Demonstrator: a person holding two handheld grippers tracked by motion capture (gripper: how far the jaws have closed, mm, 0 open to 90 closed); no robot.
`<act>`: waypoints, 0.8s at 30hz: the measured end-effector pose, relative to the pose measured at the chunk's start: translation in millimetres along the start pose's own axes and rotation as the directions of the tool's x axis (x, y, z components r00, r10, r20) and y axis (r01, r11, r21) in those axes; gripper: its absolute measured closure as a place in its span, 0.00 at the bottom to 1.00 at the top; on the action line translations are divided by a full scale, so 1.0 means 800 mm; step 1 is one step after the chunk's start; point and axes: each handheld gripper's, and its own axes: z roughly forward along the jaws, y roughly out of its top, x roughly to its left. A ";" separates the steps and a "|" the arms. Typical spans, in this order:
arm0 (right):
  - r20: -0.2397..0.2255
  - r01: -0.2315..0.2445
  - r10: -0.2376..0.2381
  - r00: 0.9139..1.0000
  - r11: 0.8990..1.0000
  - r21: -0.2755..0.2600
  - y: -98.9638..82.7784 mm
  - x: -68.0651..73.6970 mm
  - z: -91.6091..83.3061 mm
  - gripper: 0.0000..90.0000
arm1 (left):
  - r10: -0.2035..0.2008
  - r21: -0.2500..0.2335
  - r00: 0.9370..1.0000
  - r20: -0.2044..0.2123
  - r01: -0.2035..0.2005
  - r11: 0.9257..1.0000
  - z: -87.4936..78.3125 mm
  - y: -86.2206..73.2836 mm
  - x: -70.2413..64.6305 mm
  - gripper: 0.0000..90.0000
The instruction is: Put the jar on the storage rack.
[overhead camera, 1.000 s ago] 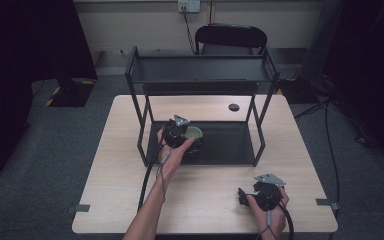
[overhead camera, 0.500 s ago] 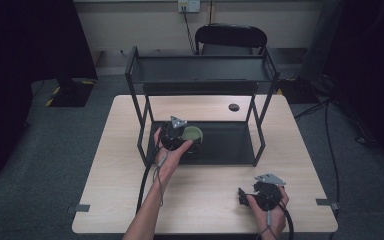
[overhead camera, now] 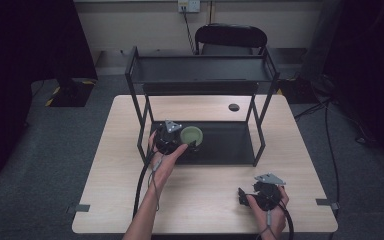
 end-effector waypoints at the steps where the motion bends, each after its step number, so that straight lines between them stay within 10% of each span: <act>1: 0.000 0.000 0.000 1.000 1.000 0.000 0.000 0.000 0.000 0.00 | 0.001 -0.001 1.000 -0.002 -0.001 1.000 -0.003 0.000 0.001 0.02; 24: 0.000 0.000 0.000 1.000 1.000 0.000 0.000 0.000 0.000 0.00 | -0.051 -0.014 0.998 -0.044 0.050 0.999 -0.044 -0.021 0.006 0.02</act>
